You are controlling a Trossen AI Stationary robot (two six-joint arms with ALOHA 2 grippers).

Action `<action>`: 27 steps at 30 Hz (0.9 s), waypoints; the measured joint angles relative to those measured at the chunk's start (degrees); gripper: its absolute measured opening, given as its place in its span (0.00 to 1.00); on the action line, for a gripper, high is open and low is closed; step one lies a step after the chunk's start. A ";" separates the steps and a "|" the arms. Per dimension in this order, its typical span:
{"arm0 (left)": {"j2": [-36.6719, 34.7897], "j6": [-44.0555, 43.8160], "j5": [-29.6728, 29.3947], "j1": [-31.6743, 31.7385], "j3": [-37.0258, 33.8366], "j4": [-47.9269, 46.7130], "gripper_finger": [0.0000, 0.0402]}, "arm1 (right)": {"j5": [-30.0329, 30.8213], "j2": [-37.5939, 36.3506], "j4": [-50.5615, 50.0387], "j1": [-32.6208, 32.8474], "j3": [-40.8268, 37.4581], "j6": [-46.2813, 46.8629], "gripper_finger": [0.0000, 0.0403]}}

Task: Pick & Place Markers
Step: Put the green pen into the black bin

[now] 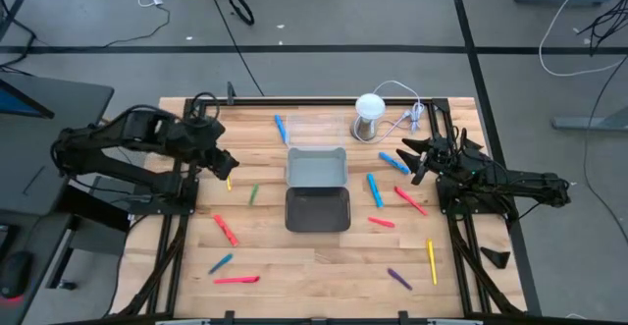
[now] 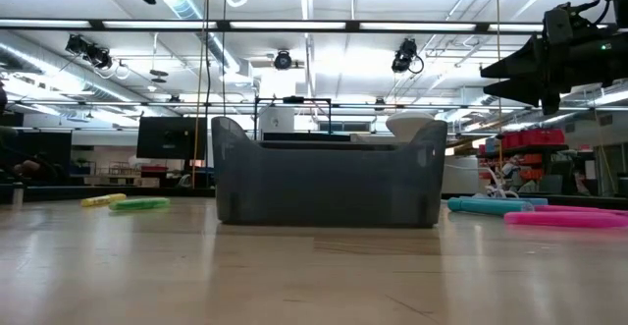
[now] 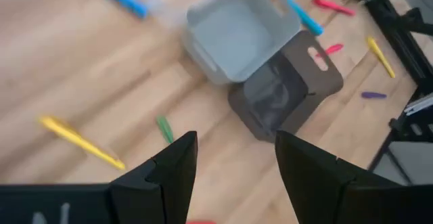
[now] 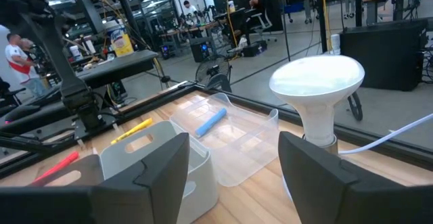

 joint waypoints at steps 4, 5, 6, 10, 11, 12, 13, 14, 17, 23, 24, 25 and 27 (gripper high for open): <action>2.29 -1.00 5.66 2.96 0.00 -0.06 0.51 | 0.00 0.00 0.00 0.00 -0.02 0.00 0.57; 2.96 -2.17 7.13 3.75 0.00 -0.08 0.51 | 0.00 0.00 0.00 0.01 -0.02 0.01 0.57; 3.67 -3.46 8.86 4.64 0.02 -0.36 0.51 | 0.00 0.00 0.00 0.02 0.00 0.00 0.57; 6.62 -6.98 15.76 7.91 0.02 -1.29 0.51 | 0.00 0.00 0.00 0.00 -0.01 0.02 0.57; 7.32 -6.97 17.03 8.47 0.02 -1.42 0.51 | 0.00 0.00 0.00 0.01 -0.02 0.01 0.57; 7.94 -6.95 18.03 8.96 0.02 -1.41 0.51 | 0.00 0.01 0.00 0.00 -0.01 0.02 0.57; 8.52 -6.96 18.91 9.34 0.02 -1.47 0.51 | 0.00 0.01 0.00 0.02 -0.01 0.01 0.57; 9.07 -6.96 19.58 9.62 0.02 -1.71 0.51 | 0.00 0.00 0.00 0.00 0.00 0.00 0.57; 10.93 -6.95 21.17 10.09 0.02 -2.39 0.51 | 0.00 0.01 0.00 0.01 0.00 0.00 0.57; 14.99 -7.94 21.03 10.48 0.02 -6.04 0.51 | 0.00 0.00 0.00 0.02 -0.02 0.02 0.57; 15.81 -8.53 20.84 10.46 0.02 -6.22 0.51 | 0.00 0.00 0.00 0.02 -0.02 0.02 0.57; 16.60 -9.40 20.62 10.46 0.02 -6.23 0.51 | 0.00 0.00 0.00 0.00 -0.02 0.02 0.57; 18.09 -10.14 20.57 10.44 0.02 -6.29 0.51 | 0.00 0.00 0.00 0.00 0.00 0.00 0.57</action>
